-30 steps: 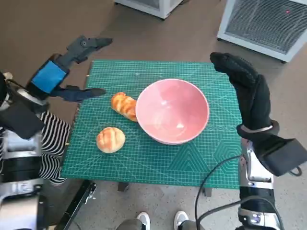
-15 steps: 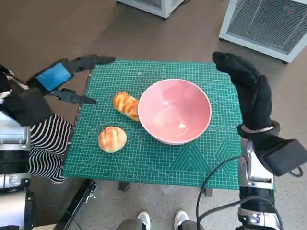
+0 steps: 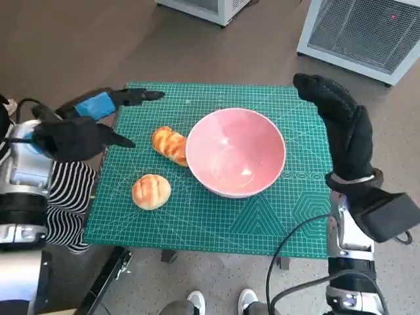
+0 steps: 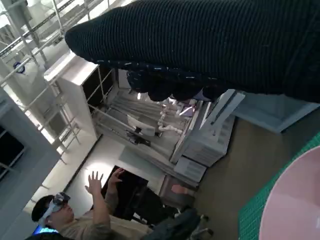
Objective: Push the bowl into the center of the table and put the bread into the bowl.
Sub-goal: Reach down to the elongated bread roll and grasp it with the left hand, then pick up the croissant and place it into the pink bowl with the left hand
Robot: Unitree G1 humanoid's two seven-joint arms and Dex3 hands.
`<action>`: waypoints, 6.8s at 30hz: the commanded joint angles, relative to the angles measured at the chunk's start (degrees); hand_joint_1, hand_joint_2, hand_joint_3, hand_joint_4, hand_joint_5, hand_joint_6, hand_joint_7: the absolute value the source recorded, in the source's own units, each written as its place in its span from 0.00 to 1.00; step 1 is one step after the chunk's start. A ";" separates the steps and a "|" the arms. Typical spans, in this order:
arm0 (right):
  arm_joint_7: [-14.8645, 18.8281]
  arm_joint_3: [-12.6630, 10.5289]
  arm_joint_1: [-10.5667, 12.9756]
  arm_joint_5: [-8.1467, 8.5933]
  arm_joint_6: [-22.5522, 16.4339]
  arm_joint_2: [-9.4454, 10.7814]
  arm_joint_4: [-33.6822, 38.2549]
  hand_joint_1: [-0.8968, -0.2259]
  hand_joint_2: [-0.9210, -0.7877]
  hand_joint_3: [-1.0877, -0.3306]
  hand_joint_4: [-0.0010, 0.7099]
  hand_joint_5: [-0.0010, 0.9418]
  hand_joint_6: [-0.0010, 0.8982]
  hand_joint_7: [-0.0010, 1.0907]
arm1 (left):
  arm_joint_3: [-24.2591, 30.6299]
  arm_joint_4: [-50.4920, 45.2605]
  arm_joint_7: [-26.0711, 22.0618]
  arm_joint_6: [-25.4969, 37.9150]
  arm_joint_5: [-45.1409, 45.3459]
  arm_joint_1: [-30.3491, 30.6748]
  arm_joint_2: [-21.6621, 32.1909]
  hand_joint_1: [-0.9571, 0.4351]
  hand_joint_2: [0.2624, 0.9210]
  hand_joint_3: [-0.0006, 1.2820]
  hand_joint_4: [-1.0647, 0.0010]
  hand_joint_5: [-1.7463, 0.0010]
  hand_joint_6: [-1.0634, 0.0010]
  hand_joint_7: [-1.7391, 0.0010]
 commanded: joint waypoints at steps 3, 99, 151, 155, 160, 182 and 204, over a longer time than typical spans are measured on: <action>-0.43 -0.15 1.75 0.19 0.23 -0.09 0.42 0.08 0.00 0.51 0.34 0.00 0.12 0.48 | -3.65 5.97 2.36 -1.05 3.68 -4.31 -2.79 0.71 0.77 0.01 0.75 1.00 0.60 0.99; -0.67 0.14 3.98 0.59 -1.26 -0.60 0.98 0.16 0.00 0.43 0.29 0.00 0.07 0.47 | -20.77 23.98 26.93 10.39 20.54 -7.45 -13.82 0.69 1.00 0.05 0.34 0.37 0.41 0.30; 0.69 0.58 2.00 2.21 -1.90 0.07 4.56 0.17 0.00 0.42 0.28 0.00 0.06 0.48 | -11.30 10.55 32.39 -1.29 16.92 -11.36 -0.37 0.69 1.00 0.02 0.26 0.40 0.41 0.33; 0.74 0.66 1.95 2.19 -1.95 0.12 4.75 0.17 0.00 0.42 0.28 0.00 0.06 0.48 | -9.66 7.47 32.85 -2.74 15.64 -10.86 -0.23 0.69 1.00 0.02 0.26 0.41 0.41 0.32; 1.01 0.65 1.95 2.51 -1.95 0.11 4.75 0.17 0.00 0.42 0.28 0.00 0.06 0.48 | -7.74 2.88 32.16 -4.28 13.83 -9.69 -0.97 0.69 1.00 0.02 0.26 0.41 0.41 0.32; 0.92 -0.30 2.62 2.46 -2.67 -0.22 4.92 0.17 0.00 0.42 0.29 0.00 0.07 0.49 | -10.83 -6.63 26.52 -5.29 14.78 -8.57 -10.31 0.69 1.00 0.04 0.30 0.39 0.42 0.31; -0.23 -1.18 4.71 1.77 -2.88 -0.23 2.87 0.17 0.00 0.43 0.28 0.00 0.07 0.48 | -16.95 7.94 23.87 -5.05 17.98 -12.67 -19.38 0.69 1.00 0.11 0.41 0.34 0.52 0.23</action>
